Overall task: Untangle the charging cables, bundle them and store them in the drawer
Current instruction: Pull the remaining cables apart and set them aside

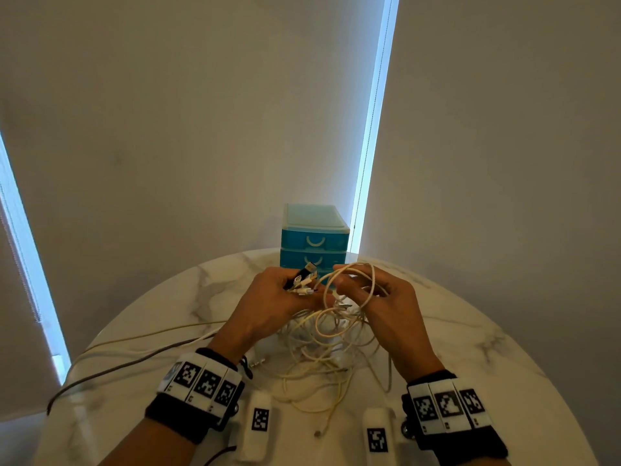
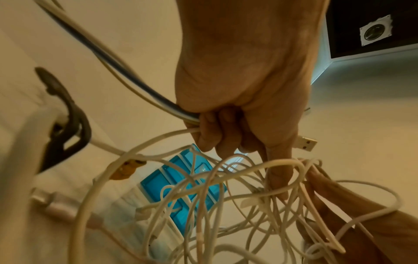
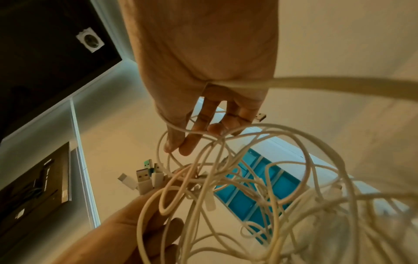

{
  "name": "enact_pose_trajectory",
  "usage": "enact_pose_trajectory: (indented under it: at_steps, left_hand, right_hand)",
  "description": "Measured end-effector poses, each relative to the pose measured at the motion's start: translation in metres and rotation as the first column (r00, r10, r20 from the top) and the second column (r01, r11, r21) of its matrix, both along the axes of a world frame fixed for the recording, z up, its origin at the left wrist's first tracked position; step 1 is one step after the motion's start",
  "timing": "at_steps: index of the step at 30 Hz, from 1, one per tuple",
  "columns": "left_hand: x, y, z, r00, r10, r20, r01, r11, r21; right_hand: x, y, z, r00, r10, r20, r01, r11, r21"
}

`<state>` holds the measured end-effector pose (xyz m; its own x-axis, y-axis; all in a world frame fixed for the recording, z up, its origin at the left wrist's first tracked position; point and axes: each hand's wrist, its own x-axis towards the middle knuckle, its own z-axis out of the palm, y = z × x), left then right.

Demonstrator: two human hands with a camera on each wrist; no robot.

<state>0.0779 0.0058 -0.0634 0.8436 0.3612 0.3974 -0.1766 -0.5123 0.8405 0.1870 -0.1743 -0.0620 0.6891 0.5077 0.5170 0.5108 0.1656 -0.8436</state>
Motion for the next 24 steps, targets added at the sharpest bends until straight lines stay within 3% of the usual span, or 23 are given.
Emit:
enact_pose_trajectory:
  at_steps: [5, 12, 15, 17, 24]
  left_hand:
    - [0.002, 0.001, -0.001, 0.999, 0.042, -0.016, -0.043, 0.995, -0.090]
    - [0.002, 0.010, -0.005, 0.989, 0.149, -0.013, -0.148, 0.967, -0.208]
    - [0.005, 0.021, -0.013, 0.961, 0.265, -0.083, -0.275, 0.952, -0.134]
    - [0.008, 0.025, -0.018, 0.950, 0.288, -0.122, -0.303, 0.943, -0.135]
    - [0.012, 0.023, -0.016, 0.935, 0.340, -0.102, -0.349, 0.932, -0.101]
  right_hand:
    - [-0.007, -0.002, 0.006, 0.988, 0.046, -0.150, -0.031, 0.995, 0.097]
    - [0.004, -0.005, 0.007, 0.922, 0.021, -0.386, 0.054, 0.981, 0.184]
    - [0.011, -0.013, 0.019, 0.830, 0.169, -0.531, 0.050, 0.927, 0.373]
    - [0.014, -0.020, 0.026, 0.794, 0.261, -0.549, 0.027, 0.887, 0.462]
    - [0.007, -0.018, 0.022, 0.765, 0.249, -0.594, 0.005, 0.920, 0.392]
